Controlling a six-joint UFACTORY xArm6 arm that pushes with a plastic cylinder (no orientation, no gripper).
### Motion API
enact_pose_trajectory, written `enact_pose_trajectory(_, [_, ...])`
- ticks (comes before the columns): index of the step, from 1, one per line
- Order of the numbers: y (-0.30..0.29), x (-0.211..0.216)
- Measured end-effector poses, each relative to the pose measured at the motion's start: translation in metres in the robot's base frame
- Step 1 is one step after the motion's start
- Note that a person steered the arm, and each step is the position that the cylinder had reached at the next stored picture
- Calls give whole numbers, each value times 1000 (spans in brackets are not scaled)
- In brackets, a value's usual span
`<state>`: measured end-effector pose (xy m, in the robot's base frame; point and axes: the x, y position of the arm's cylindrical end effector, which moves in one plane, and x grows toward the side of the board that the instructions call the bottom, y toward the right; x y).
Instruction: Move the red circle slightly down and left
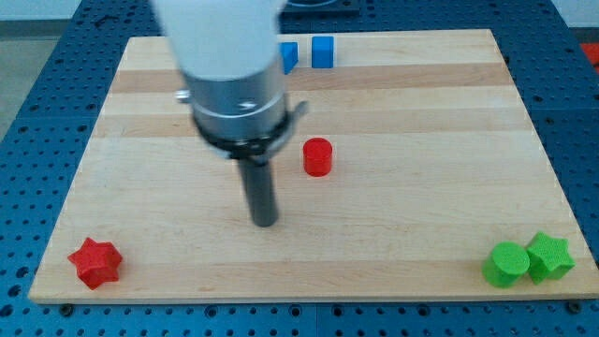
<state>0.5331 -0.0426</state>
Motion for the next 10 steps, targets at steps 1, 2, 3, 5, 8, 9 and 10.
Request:
enact_pose_trajectory(1, [33, 1])
enact_pose_trajectory(2, [86, -10])
enact_pose_trajectory(3, [129, -60])
enact_pose_trajectory(5, [115, -129])
enact_pose_trajectory(8, [46, -43])
enact_pose_trajectory(9, [33, 3])
enact_pose_trajectory(10, [24, 34])
